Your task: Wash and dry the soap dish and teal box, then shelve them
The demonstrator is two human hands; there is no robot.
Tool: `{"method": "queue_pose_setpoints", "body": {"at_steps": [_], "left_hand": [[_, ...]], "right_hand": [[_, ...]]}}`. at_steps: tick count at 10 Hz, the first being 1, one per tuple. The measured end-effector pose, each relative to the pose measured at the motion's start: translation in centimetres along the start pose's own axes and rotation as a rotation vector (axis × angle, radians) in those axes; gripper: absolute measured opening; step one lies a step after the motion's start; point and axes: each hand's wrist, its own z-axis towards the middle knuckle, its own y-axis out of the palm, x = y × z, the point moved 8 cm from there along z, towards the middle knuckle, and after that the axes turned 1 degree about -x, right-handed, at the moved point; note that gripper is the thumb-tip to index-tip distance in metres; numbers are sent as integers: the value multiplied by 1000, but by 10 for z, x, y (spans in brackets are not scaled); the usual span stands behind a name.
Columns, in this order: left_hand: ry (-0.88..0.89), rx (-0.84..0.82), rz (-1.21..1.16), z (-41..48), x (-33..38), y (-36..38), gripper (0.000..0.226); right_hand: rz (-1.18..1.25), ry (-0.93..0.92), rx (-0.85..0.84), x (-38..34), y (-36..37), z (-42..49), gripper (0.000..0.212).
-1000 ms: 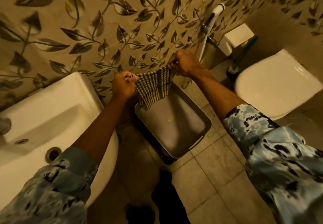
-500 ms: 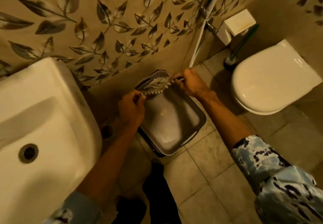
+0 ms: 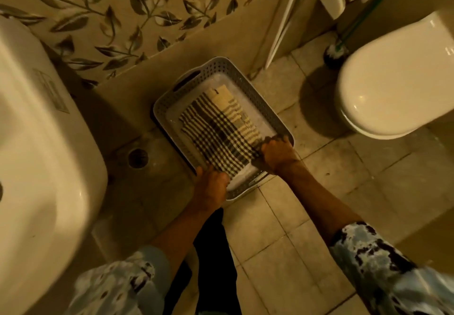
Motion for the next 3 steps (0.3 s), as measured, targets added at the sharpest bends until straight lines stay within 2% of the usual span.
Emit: {"method": "queue_pose_setpoints", "body": {"at_steps": [1, 2, 3], "left_hand": [[70, 65, 93, 1, 11, -11, 23], [82, 98, 107, -1, 12, -25, 26], [107, 111, 34, -3, 4, -23, 29]], "right_hand": [[-19, 26, 30, -1, 1, -1, 42], [4, -40, 33, -15, -6, -6, 49], [37, -29, -72, -29, 11, -11, 63]]}}
